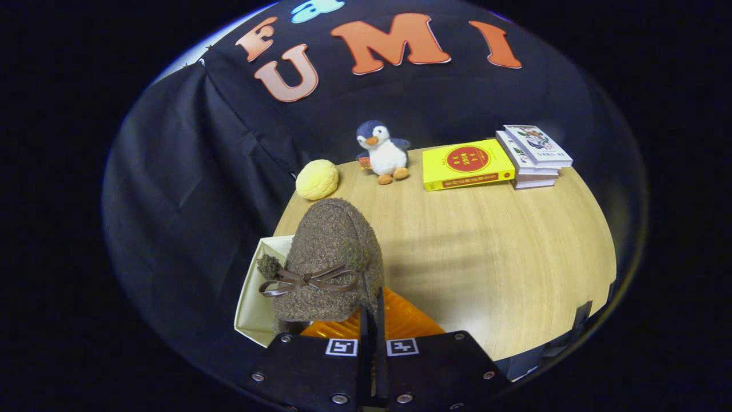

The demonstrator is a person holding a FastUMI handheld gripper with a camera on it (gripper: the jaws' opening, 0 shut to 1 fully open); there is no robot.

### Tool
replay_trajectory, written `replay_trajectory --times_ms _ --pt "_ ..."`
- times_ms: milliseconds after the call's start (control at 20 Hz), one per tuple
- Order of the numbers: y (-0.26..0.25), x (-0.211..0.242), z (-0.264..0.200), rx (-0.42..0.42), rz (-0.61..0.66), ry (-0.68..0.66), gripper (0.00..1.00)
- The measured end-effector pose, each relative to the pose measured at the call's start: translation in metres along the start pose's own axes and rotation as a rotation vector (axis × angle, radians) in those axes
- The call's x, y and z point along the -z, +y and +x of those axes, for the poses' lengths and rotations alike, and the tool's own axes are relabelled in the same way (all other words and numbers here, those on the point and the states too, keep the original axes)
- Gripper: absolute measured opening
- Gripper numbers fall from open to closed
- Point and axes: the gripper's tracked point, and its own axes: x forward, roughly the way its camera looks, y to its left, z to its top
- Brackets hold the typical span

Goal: Open the storage box then place both shoes into the box .Put the left shoe in first, then the right shoe, with the right side of both shoes facing outward in a uniform manner.

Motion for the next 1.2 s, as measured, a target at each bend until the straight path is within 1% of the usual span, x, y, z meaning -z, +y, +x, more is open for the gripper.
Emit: replay_trajectory --times_ms 200,450,550,700,900,1000,1050,1100,1150,1200 --pt "0.051 0.002 0.018 -0.021 -0.053 0.041 0.04" --pt "0.102 0.012 0.047 -0.045 -0.072 0.104 0.04" --pt "0.112 0.02 0.063 -0.04 -0.075 0.122 0.04" --pt "0.117 0.034 0.083 -0.01 -0.087 0.162 0.04" --pt "0.112 0.053 0.105 0.041 -0.132 0.201 0.07" --pt "0.107 0.063 0.111 0.074 -0.136 0.216 0.11" --pt "0.109 0.068 0.111 0.071 -0.124 0.227 0.17" --pt "0.112 0.068 0.111 0.053 -0.104 0.234 0.19" --pt "0.118 0.066 0.107 0.033 -0.08 0.229 0.25" --pt "0.118 0.062 0.1 0.016 -0.061 0.223 0.28"
